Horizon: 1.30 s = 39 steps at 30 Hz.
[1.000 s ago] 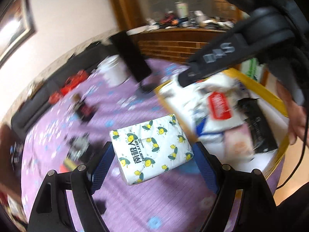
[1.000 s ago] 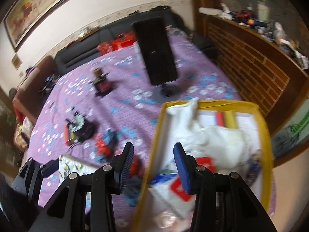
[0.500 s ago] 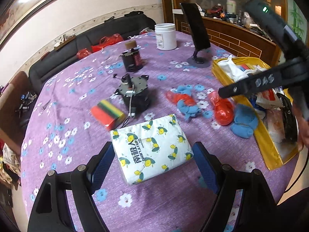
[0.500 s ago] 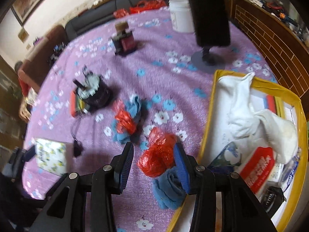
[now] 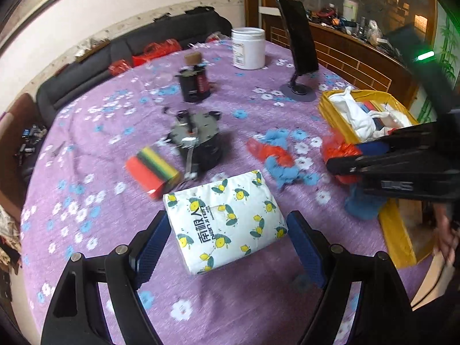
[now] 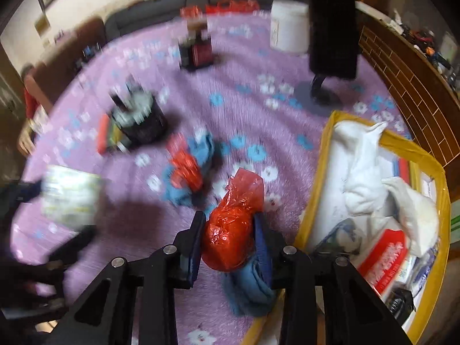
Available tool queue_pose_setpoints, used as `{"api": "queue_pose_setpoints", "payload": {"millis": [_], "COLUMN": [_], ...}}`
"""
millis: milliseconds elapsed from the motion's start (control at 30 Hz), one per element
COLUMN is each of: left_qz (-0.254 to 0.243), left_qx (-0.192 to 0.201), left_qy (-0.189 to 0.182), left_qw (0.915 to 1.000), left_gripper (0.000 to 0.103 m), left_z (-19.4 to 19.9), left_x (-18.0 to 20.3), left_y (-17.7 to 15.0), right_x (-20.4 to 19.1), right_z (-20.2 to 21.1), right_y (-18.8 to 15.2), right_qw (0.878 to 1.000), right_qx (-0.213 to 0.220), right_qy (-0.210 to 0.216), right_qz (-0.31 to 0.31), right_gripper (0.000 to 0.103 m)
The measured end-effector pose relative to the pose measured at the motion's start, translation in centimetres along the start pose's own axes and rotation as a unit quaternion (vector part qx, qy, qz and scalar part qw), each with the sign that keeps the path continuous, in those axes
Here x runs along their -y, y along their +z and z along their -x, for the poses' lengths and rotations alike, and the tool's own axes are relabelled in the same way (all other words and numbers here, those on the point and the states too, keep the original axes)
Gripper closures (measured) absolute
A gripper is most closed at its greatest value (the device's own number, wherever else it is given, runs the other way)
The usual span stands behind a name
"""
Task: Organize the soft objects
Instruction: 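Withdraw both grippers and grasp the red bag with blue cloth with the right gripper, then carry the red bag into the tray with the right gripper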
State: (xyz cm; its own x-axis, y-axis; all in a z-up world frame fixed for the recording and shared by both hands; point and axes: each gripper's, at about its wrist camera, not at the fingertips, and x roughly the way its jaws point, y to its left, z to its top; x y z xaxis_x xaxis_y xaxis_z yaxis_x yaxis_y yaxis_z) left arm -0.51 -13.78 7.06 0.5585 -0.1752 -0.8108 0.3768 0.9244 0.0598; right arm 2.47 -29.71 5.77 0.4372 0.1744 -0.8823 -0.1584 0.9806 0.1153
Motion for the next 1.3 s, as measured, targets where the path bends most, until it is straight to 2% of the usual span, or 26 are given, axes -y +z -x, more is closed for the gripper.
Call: {"api": "queue_pose_setpoints", "payload": {"millis": [67,200,300,467,600,667,700,767,933,1133,1300], "left_qz": [-0.002,0.0,0.024,0.031,0.032,0.027,0.025,0.029,0.008,-0.031,-0.047], "left_qx": [-0.01,-0.036,-0.052,-0.073,-0.117,-0.099,-0.093,-0.083,-0.021,0.04,0.053], "left_qy": [-0.018,-0.048,-0.072,-0.049,-0.031,-0.026,-0.024,-0.036,-0.051,-0.069,-0.074], "left_qw": [0.9998,0.9982,0.9958,0.9956,0.9922,0.9944,0.995,0.9955,0.9984,0.9963,0.9948], "left_gripper": [0.022,0.022,0.022,0.021,0.021,0.022,0.03,0.033,0.034,0.034,0.034], "left_z": [-1.2,-4.5,-6.7,-9.4,-12.5,-12.6,-12.4,-11.8,-7.4,-1.7,-0.3], "left_x": [0.8,2.5,2.6,2.6,2.8,3.1,3.2,3.4,4.2,5.7,6.2], "left_y": [1.3,3.9,5.1,6.4,6.8,6.8,6.7,6.5,5.6,6.1,6.5], "right_x": [0.7,2.2,3.8,5.8,6.6,6.8,6.9,7.1,7.0,6.7,6.2], "right_z": [2.0,4.5,5.7,7.6,8.6,8.7,8.8,8.9,8.9,8.7,8.8], "right_y": [-0.1,-0.9,-2.0,-3.1,-3.7,-3.9,-4.0,-4.1,-4.1,-3.8,-3.6], "right_qw": [1.0,0.999,0.998,0.996,0.994,0.994,0.994,0.993,0.993,0.992,0.991], "right_qx": [0.024,0.043,0.052,0.068,0.077,0.077,0.078,0.079,0.083,0.085,0.092], "right_qy": [-0.002,-0.001,-0.006,-0.01,-0.011,-0.009,-0.011,-0.007,-0.005,0.004,0.005], "right_qz": [-0.008,-0.026,-0.043,-0.065,-0.075,-0.077,-0.078,-0.083,-0.086,-0.092,-0.092], "right_gripper": [0.067,0.067,0.067,0.067,0.067,0.067,0.067,0.067,0.067,0.067,0.067]}}
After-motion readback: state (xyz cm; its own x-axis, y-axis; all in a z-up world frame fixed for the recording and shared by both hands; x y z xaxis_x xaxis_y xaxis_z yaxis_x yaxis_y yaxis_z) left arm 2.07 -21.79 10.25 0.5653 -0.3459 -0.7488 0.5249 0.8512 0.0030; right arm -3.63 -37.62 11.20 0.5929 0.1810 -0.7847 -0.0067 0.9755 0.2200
